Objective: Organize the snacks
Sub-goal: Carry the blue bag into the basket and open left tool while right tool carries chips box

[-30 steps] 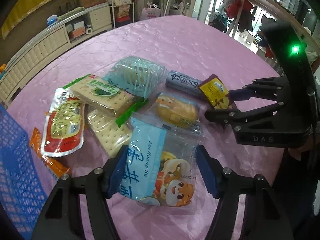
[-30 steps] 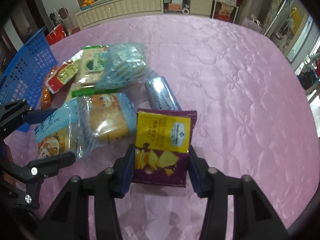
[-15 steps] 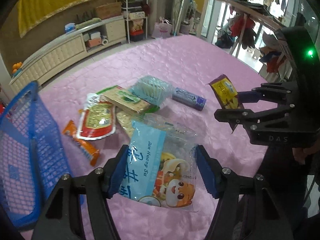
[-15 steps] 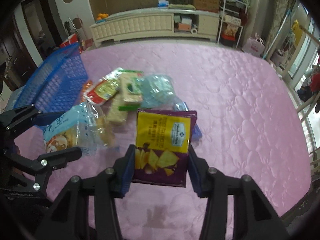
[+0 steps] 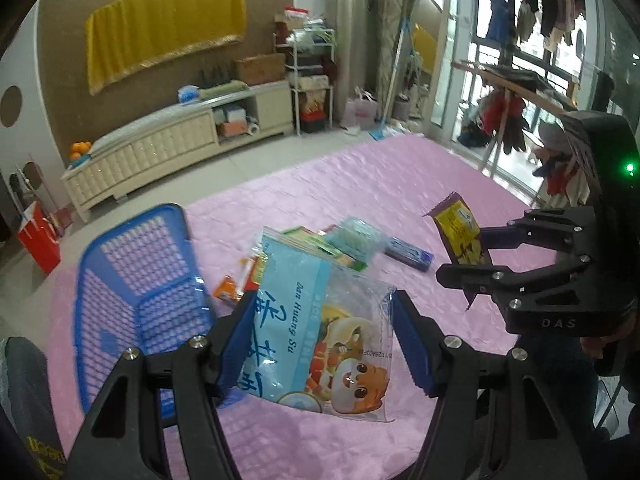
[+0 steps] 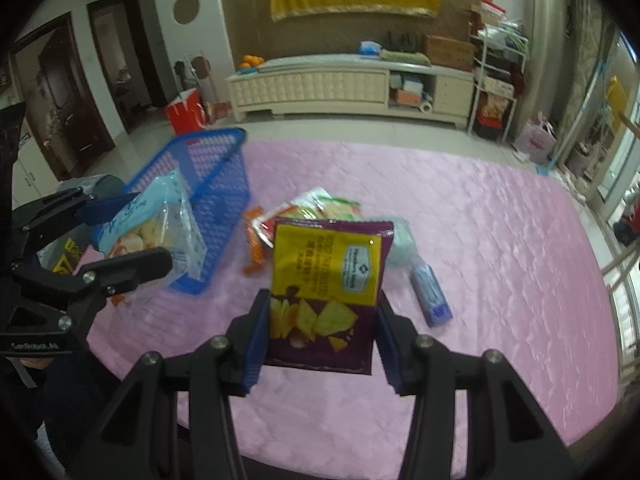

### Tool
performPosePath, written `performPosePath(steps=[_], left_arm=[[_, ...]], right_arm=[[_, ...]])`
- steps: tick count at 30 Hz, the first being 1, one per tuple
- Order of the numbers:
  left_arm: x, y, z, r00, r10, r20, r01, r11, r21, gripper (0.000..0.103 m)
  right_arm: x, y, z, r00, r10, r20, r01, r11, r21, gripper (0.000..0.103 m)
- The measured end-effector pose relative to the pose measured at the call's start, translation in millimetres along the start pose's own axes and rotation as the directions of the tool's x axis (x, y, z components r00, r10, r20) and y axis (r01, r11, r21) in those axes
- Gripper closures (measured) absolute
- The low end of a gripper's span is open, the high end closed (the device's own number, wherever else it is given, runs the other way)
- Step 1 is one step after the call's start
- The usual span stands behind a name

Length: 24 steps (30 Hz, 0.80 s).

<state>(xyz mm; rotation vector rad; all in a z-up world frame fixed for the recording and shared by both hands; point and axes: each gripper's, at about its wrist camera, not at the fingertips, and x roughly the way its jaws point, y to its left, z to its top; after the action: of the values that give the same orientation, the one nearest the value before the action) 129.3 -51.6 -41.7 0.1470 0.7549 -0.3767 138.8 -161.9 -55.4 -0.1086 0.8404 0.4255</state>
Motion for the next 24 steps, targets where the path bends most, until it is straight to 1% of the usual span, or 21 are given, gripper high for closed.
performPosePath(steps=[4, 6, 9, 14, 20, 24], left_arm=[[-18, 17, -1, 0.999, 0.038, 0.018, -0.038, 0.999, -0.020, 0.039], [-26, 27, -2, 0.998, 0.061, 0.026, -0.060, 0.998, -0.030, 0.039], [-37, 46, -4, 0.995, 0.089, 0.032, -0.088, 0.995, -0.052, 0.039], [-52, 78, -8, 0.989, 0.140, 0.038, -0.136, 0.987, -0.090, 0.039], [-61, 118, -16, 0.984, 0.177, 0.034, -0.169, 0.973, -0.157, 0.039], [-53, 141, -21, 0.982, 0.190, 0.010, -0.183, 0.961, -0.206, 0.039]], right_arm=[[-1, 24, 20, 0.999, 0.050, 0.017, -0.049, 0.998, -0.038, 0.050], [0, 37, 27, 0.998, 0.062, 0.025, -0.061, 0.996, -0.064, 0.050], [8, 57, 41, 0.996, 0.088, 0.028, -0.085, 0.991, -0.102, 0.050], [21, 81, 54, 0.990, 0.136, 0.022, -0.132, 0.982, -0.134, 0.050], [46, 103, 63, 0.982, 0.186, -0.027, -0.188, 0.971, -0.144, 0.050], [59, 114, 67, 0.978, 0.204, -0.051, -0.209, 0.967, -0.143, 0.050]])
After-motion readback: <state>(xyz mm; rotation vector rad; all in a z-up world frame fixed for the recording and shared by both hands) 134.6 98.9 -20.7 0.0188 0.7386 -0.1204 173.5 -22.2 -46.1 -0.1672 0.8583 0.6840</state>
